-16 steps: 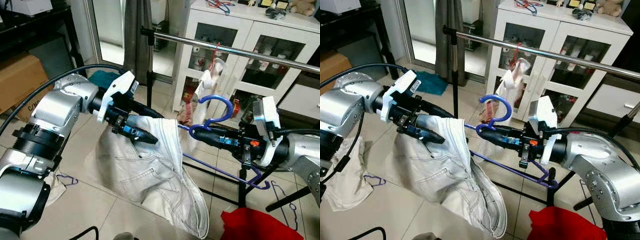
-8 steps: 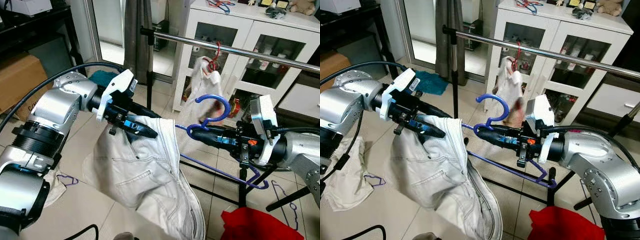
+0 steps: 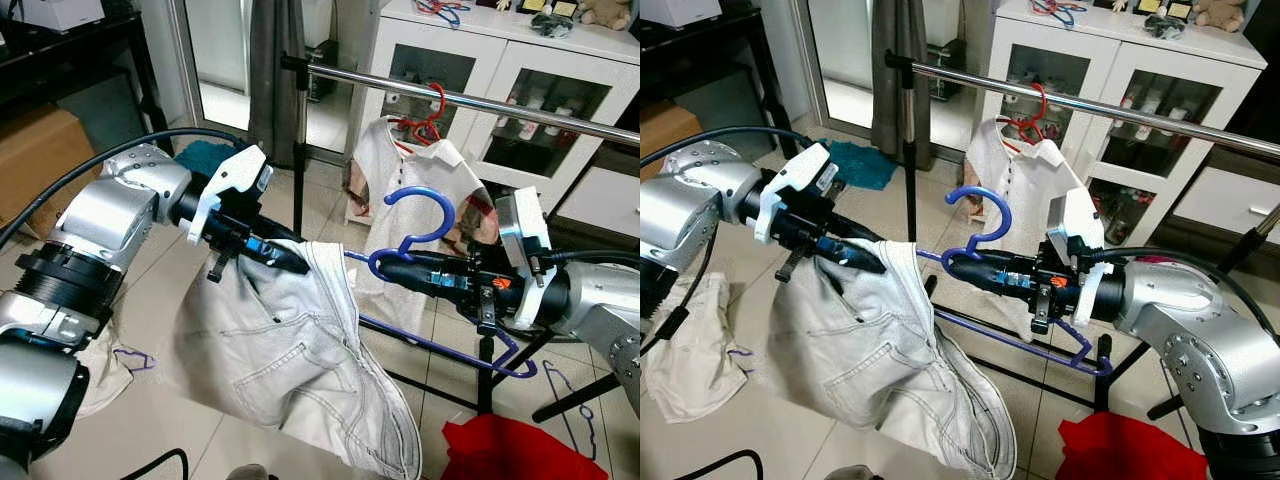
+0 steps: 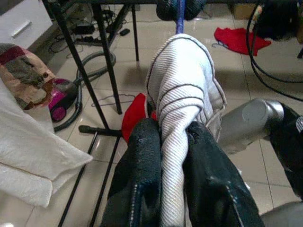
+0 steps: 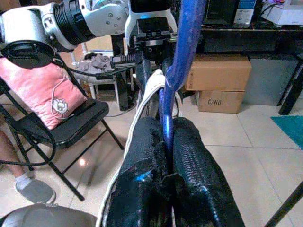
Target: Hang hanger
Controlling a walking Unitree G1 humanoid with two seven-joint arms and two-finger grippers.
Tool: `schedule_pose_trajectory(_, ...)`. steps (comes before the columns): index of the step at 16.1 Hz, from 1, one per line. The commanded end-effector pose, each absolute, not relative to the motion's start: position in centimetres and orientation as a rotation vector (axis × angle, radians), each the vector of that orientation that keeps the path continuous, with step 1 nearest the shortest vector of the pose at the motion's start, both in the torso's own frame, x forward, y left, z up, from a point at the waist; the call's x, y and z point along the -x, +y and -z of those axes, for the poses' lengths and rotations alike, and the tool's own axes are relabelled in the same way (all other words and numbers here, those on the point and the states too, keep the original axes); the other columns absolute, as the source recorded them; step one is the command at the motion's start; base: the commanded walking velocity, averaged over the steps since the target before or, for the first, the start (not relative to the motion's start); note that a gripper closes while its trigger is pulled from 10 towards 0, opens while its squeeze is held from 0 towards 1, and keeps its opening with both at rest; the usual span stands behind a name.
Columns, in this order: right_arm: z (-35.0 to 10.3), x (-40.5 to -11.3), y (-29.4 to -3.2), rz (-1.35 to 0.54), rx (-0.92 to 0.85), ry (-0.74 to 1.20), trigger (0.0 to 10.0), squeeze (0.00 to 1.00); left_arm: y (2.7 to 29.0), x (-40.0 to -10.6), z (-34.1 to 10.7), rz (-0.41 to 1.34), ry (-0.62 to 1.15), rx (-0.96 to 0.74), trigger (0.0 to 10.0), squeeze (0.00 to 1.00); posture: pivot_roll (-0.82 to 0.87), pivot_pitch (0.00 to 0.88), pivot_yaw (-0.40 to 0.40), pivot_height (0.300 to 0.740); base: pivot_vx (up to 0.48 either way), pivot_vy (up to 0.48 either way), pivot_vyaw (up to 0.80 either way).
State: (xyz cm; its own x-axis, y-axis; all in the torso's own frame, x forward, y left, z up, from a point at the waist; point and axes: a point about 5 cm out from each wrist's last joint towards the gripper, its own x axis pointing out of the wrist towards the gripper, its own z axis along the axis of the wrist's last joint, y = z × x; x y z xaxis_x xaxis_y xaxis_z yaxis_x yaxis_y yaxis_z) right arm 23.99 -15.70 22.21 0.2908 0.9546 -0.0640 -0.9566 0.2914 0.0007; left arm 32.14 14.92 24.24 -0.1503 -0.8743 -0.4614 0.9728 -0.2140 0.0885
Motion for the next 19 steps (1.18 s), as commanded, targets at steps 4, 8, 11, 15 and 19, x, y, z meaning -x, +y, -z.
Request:
schedule_pose_trajectory(4, -24.4, -23.7, -14.8, -1.294, 0.088, -0.081, 10.0, 0.0, 14.9, -31.6, -23.4, 1.739, 0.269, -0.463, 0.0, 0.0, 0.1, 0.0, -0.019, 0.74, 0.0, 0.0, 0.0)
schedule_pose_trajectory(8, -24.1, -24.1, -15.7, -1.194, -0.03, -0.106, 10.0, 1.0, 16.2, -31.1, -22.6, 1.646, 0.238, -0.394, 0.0, 0.0, 0.1, 0.0, -0.023, 0.74, 0.0, 0.0, 0.0)
schedule_pose_trajectory(11, -25.6, -24.9, -17.8, -1.041, -0.162, -0.238, 10.0, 1.0, 17.9, -30.7, -22.0, 1.557, 0.245, -0.365, 0.0, 0.0, 0.1, 0.0, -0.023, 0.74, 0.0, 0.0, 0.0)
schedule_pose_trajectory(15, -23.8, -22.0, -18.1, -1.204, -0.146, -0.065, 10.0, 1.0, 20.3, -30.5, -22.6, 1.43, 0.225, -0.363, 0.0, 0.0, 0.09, 0.0, -0.023, 0.74, 0.0, 0.0, 0.0)
schedule_pose_trajectory(19, -19.7, -20.2, -17.8, -1.269, -0.048, 0.217, 10.0, 1.0, 21.3, -30.2, -24.0, 1.391, 0.187, -0.358, 0.0, 0.0, 0.1, 0.0, -0.034, 0.74, 0.0, 0.0, 0.0)
